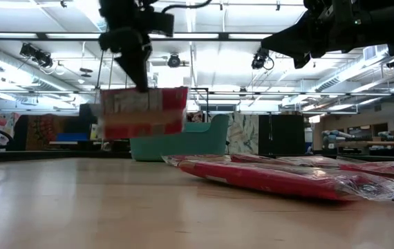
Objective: Sort popcorn bags into baskets
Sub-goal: Put the popcorn bag into the green bin
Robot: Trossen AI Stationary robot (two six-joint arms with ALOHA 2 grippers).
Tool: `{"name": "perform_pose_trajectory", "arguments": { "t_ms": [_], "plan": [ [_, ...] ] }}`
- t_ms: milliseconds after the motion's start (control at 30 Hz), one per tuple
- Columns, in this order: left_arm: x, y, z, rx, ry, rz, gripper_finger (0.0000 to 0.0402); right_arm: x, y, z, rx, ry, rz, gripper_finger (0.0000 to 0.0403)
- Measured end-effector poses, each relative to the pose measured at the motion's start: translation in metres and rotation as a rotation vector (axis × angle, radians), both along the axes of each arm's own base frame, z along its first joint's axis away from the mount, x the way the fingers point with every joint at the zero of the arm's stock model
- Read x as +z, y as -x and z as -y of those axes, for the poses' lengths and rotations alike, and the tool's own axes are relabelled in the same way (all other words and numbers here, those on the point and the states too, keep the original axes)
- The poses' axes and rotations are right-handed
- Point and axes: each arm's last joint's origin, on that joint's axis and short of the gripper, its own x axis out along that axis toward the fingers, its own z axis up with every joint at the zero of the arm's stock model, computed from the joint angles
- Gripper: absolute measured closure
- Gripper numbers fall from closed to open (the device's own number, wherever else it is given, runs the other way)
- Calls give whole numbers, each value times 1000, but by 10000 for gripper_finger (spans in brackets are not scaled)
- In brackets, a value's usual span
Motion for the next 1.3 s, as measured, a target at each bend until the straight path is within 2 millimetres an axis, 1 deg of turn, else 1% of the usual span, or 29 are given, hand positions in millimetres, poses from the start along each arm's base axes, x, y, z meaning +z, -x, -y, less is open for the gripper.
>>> {"name": "perform_pose_trajectory", "arguments": {
  "t_ms": [67,167,267,367,467,533,667,733,900,1033,1100,1167,1233,1300],
  "plan": [
    [12,-1,-9,-2,-15,32,400,0,0,0,0,0,1,389],
    [30,-6,-22,-19,-86,64,401,0,0,0,0,0,1,389],
    [41,-12,-35,-62,-167,87,401,0,0,0,0,0,1,389],
    [45,-16,-51,-90,-225,100,401,0,0,0,0,0,2,389],
    [47,-17,-72,-103,-274,96,401,0,0,0,0,0,2,389],
    [46,-20,-85,-108,-313,88,401,0,0,0,0,0,1,389],
    [38,-27,-115,-133,-360,63,401,0,0,0,0,1,-3,389],
    [29,-31,-129,-150,-372,37,402,0,0,0,-1,1,-2,389],
    [-5,-43,-167,-173,-400,-66,400,-1,0,0,0,2,-8,389],
    [-33,-43,-190,-150,-367,-156,381,-1,0,0,0,3,-11,389],
    [-41,-42,-194,-134,-344,-177,362,-1,0,0,0,7,-12,389],
    [-42,-41,-192,-137,-324,-179,338,-1,0,0,0,8,-14,389],
    [-41,-43,-187,-135,-318,-164,310,-1,0,0,0,8,-14,389],
    [-34,-44,-180,-139,-322,-144,283,-1,0,0,0,8,-14,389]
  ]
}}
